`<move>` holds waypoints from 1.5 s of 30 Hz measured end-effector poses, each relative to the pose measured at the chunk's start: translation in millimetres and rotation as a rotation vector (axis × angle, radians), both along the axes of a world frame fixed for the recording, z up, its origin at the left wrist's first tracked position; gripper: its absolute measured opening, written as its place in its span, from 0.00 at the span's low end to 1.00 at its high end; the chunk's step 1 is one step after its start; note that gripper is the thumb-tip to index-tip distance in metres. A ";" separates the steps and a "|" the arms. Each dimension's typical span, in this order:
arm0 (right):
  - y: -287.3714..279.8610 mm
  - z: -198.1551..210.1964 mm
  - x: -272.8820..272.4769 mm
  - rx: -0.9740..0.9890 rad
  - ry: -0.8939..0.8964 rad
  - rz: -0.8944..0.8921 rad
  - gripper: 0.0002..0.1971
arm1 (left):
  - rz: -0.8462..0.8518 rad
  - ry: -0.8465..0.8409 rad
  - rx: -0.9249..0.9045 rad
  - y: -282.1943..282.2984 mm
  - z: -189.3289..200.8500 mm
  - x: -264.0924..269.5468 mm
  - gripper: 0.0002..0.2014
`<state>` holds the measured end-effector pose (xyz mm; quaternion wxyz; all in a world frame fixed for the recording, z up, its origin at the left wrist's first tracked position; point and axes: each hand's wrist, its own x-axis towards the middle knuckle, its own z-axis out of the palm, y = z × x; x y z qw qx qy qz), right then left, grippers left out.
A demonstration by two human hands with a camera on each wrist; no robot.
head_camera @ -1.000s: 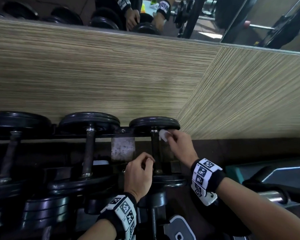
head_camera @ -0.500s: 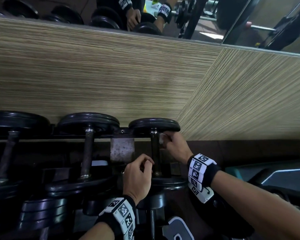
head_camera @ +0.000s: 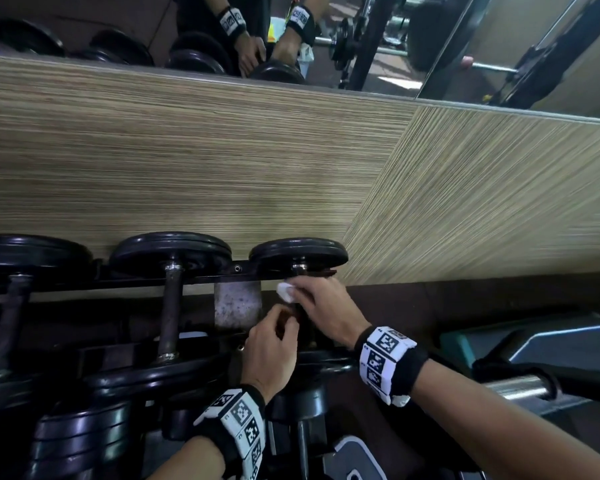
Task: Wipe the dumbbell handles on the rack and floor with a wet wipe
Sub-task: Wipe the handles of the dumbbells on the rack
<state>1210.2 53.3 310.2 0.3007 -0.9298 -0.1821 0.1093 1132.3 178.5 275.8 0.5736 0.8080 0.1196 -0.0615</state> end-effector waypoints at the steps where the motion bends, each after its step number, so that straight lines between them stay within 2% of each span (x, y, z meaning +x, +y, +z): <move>1: 1.3 1.9 -3.5 -0.015 0.006 0.030 0.12 | -0.002 0.018 -0.059 2.8 -0.4 2.1 0.13; 3: -0.6 3.2 -10.6 0.055 0.022 -0.028 0.11 | -0.004 0.029 -0.243 11.4 4.3 8.7 0.20; 5: -6.7 3.2 -16.3 0.197 0.088 -0.129 0.08 | -0.089 0.051 -0.375 22.8 16.2 15.7 0.17; 8: -13.5 8.2 -31.8 0.387 0.170 -0.231 0.05 | -0.252 0.066 -0.376 35.8 24.0 28.5 0.09; 10: -14.7 9.0 -45.7 0.491 0.190 -0.345 0.06 | -0.247 0.092 -0.385 38.5 21.9 36.3 0.05; 12: -14.7 2.5 -60.1 0.478 0.156 -0.502 0.06 | -0.130 0.116 -0.366 37.8 13.9 46.3 0.00; 15: -11.5 -8.1 -71.4 0.334 0.050 -0.676 0.09 | 0.049 0.187 -0.227 38.5 -14.3 69.3 0.05; 19: -5.7 -8.9 -70.6 0.306 0.016 -0.744 0.13 | -0.073 0.313 0.021 28.9 -54.3 103.3 0.04; 21: -5.4 -7.9 -72.2 0.306 0.006 -0.750 0.13 | -0.087 0.327 -0.057 17.3 -49.3 112.5 0.06; 23: -5.6 -6.8 -73.1 0.306 0.009 -0.759 0.12 | -0.085 0.294 -0.131 9.1 -33.5 113.6 0.10; 27: -3.5 -6.7 -74.2 0.337 -0.020 -0.777 0.12 | -0.033 0.199 -0.182 8.8 -19.7 107.9 0.09; 29: -2.5 -6.4 -74.7 0.347 -0.029 -0.783 0.12 | -0.019 0.129 -0.111 12.4 -20.5 106.1 0.09; 33: 0.1 -6.5 -74.5 0.341 -0.038 -0.806 0.11 | -0.101 -0.048 0.187 17.0 -15.7 97.1 0.09; 38: 1.0 -3.1 -74.7 0.327 -0.014 -0.809 0.10 | -0.176 -0.223 0.375 12.5 -1.3 87.1 0.10; 42: 1.0 -2.4 -74.5 0.332 -0.010 -0.805 0.10 | -0.237 -0.268 0.390 11.3 1.1 76.8 0.10; 45: 0.1 -2.3 -75.9 0.345 -0.009 -0.797 0.10 | -0.167 -0.278 0.310 14.9 4.7 71.1 0.11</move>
